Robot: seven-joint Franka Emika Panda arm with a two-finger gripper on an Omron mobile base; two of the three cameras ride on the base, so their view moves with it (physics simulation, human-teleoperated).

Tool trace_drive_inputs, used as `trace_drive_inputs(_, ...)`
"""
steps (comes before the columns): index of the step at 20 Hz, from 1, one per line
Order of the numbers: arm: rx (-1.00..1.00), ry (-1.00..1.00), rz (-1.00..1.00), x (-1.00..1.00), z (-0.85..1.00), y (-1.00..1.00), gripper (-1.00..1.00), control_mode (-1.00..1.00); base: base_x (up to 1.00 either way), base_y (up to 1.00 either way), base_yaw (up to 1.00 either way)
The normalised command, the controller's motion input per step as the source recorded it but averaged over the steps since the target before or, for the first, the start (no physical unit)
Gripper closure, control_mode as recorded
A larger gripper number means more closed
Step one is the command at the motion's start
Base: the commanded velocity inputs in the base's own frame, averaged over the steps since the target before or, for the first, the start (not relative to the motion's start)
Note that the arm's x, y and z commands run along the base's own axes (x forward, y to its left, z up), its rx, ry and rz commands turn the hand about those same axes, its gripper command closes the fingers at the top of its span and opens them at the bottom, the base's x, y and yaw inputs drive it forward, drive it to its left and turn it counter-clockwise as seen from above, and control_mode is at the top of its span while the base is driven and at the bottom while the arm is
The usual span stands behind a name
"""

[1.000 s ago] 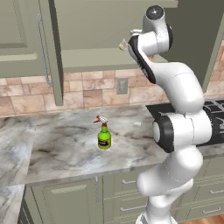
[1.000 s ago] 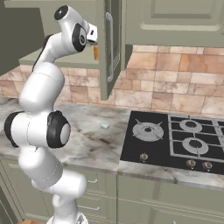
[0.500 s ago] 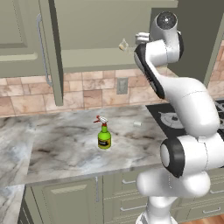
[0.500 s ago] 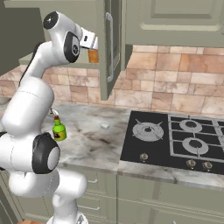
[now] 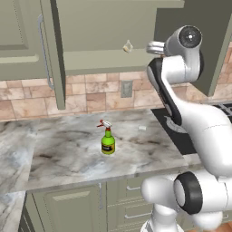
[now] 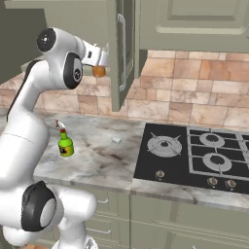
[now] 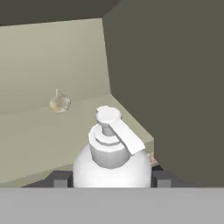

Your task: Pick the soap dispenser and spray from the cabinet and place them on the counter.

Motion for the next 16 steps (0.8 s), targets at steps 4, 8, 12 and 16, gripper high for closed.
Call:
trace_drive_inputs(4, 0.0, -0.07, 0.06, -0.62, -0.05, 0.0, 1.0, -1.0, 0.0, 0.0, 0.0)
trace_drive_inputs(8, 0.0, -0.04, 0.07, -0.53, -0.09, 0.04, 1.0, -1.0, 0.0, 0.0, 0.0)
trace_drive_inputs(12, -0.01, 0.0, 0.08, -0.44, -0.14, 0.1, 1.0, -1.0, 0.0, 0.0, 0.0)
trace_drive_inputs(16, 0.0, 0.0, 0.08, -0.36, -0.15, 0.07, 1.0, -1.0, 0.0, 0.0, 0.0)
